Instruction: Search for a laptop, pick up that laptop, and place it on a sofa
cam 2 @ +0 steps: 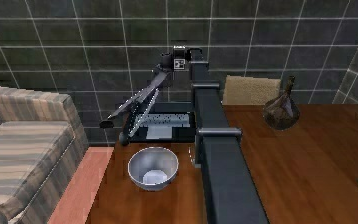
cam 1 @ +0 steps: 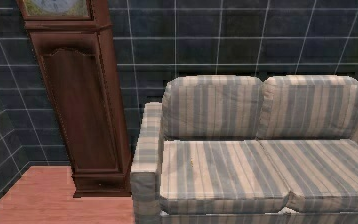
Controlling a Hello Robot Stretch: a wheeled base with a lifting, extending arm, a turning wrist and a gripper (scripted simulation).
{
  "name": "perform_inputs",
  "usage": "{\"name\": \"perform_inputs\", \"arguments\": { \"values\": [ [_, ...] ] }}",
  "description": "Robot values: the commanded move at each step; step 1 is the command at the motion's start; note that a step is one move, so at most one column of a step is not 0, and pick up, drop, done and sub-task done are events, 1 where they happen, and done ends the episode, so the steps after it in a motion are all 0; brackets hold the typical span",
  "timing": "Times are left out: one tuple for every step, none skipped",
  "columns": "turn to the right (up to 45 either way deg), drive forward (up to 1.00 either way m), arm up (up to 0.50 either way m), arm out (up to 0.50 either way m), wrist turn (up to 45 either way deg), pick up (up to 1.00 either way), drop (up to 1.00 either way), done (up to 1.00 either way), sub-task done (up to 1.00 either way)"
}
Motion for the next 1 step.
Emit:
{"name": "perform_inputs", "arguments": {
  "values": [
    [0.0, 0.00, 0.00, 0.00, 45.0, 0.00, 0.00, 0.00, 0.00]
  ]
}}
